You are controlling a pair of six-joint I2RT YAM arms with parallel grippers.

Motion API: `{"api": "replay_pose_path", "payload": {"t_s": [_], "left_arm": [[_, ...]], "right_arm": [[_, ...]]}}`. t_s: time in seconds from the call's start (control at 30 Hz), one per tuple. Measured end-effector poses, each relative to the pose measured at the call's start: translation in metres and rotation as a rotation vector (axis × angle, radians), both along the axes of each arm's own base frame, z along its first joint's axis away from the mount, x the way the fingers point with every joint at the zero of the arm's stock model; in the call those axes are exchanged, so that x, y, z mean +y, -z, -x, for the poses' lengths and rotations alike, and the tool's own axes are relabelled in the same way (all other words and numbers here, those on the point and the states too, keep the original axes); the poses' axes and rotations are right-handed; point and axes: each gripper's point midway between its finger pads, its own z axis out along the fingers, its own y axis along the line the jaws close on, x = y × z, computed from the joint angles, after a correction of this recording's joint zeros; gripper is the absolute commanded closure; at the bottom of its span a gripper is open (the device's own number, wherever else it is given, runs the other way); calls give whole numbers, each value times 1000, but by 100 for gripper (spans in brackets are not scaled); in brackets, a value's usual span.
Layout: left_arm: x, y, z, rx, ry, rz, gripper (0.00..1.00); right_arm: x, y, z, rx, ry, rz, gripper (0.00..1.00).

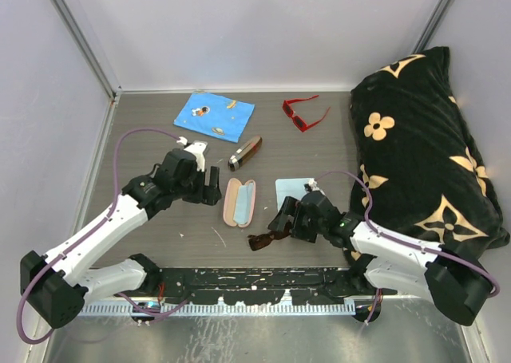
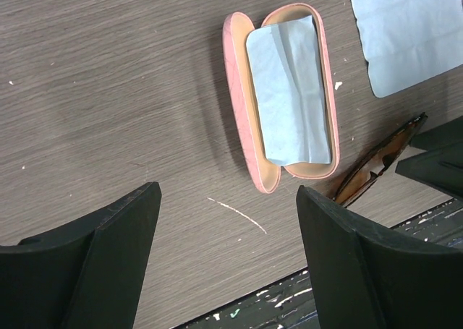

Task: Organize the sunglasses
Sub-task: Adjust the sunglasses at the center of the board.

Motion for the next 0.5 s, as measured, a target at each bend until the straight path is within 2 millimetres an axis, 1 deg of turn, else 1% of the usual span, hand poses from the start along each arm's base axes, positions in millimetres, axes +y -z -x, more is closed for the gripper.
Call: {"api": "replay_pose_path", "payload": {"t_s": [0.3,0.5], "left_arm": [[0,-5,0,-4,1,2,23],[-8,-16,0,-25,25,7,25]], "right_arm": [[-1,-2,-35,-33,7,-62,0],[-15,-6,-53,-55,43,-67,0]]}}
